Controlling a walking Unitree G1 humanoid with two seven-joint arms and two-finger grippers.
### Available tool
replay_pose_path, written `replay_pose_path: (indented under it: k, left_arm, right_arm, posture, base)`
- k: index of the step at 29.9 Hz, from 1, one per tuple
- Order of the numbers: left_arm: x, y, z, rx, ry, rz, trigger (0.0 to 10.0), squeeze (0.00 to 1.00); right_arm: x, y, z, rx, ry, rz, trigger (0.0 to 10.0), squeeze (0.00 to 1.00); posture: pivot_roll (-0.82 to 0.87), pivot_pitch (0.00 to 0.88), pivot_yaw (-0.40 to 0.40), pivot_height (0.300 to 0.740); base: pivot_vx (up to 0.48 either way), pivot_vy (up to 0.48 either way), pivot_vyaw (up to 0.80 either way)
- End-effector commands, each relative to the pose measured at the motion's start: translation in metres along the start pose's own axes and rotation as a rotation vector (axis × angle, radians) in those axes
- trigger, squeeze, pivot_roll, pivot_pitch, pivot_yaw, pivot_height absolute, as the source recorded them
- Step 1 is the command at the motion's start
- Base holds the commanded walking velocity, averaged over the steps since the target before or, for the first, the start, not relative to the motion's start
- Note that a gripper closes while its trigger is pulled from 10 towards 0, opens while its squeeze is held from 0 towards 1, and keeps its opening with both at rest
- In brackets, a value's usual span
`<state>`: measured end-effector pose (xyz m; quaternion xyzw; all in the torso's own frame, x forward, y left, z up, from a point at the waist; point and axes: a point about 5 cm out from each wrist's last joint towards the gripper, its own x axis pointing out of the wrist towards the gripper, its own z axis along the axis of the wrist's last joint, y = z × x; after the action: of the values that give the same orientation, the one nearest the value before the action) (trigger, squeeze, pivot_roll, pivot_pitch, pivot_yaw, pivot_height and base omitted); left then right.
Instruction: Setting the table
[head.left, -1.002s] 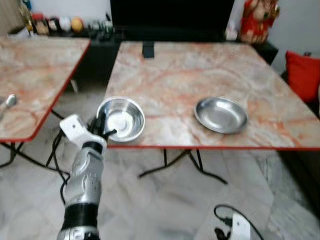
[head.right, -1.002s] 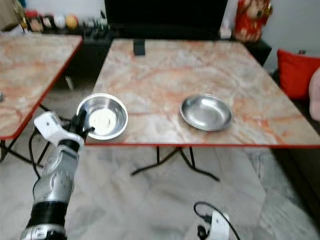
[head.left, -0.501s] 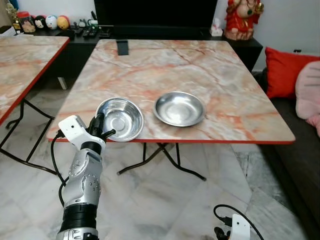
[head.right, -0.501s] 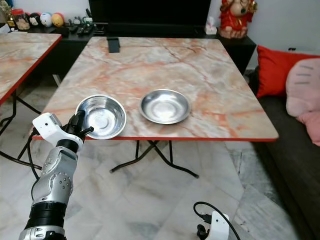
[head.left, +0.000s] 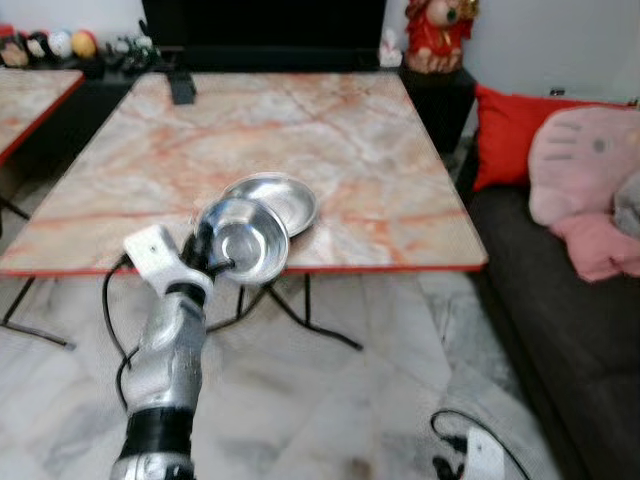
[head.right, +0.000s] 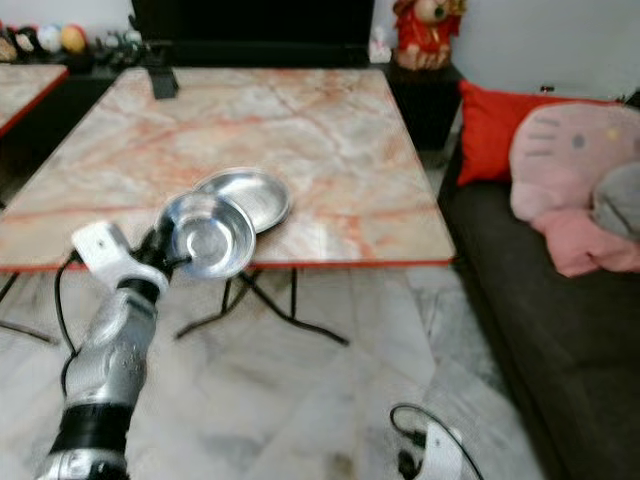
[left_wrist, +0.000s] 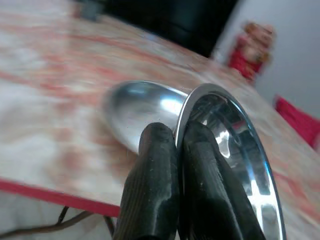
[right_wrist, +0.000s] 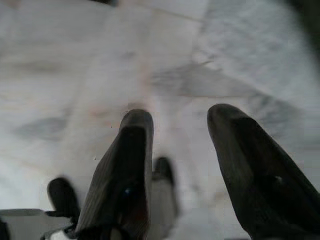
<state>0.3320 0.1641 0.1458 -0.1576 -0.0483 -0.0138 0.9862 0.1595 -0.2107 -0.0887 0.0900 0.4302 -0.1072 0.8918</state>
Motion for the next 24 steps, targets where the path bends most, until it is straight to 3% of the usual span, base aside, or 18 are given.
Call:
replay_pose_path:
  k: [1,4,11,16,24]
  left_arm:
    - [-0.001,0.009,0.009,0.060,-0.033,0.012,10.0,0.00]
    - [-0.002,0.021,0.019,0.134,-0.064,0.038,10.0,0.00]
    - [-0.003,0.031,0.028,0.152,-0.096,0.070,10.0,0.00]
    - [-0.003,0.032,0.027,0.089,-0.103,0.082,10.0,0.00]
    - [-0.003,0.031,0.028,0.068,-0.112,0.089,10.0,0.00]
  right_arm:
    - [0.001,0.006,0.000,0.004,-0.001,0.011,10.0,0.00]
    - [0.001,0.005,0.000,0.007,-0.002,0.009,10.0,0.00]
    - [0.001,0.005,0.001,0.007,-0.001,0.012,10.0,0.00]
    - [0.001,0.006,0.000,0.006,-0.001,0.016,10.0,0.00]
    - [0.001,0.006,0.000,0.007,-0.003,0.015,10.0,0.00]
  posture:
    - [0.01,0.000,-0.031,0.740]
    - [0.01,0.000,-0.029,0.740]
    - [0.02,0.000,-0.031,0.740]
    - [0.02,0.000,-0.032,0.740]
    - [0.02,0.000,-0.032,0.740]
  base:
    - [0.000,0.000,0.00]
    - [0.000,0.000,0.00]
    - [0.000,0.000,0.00]
    - [0.000,0.000,0.00]
    - [0.000,0.000,0.00]
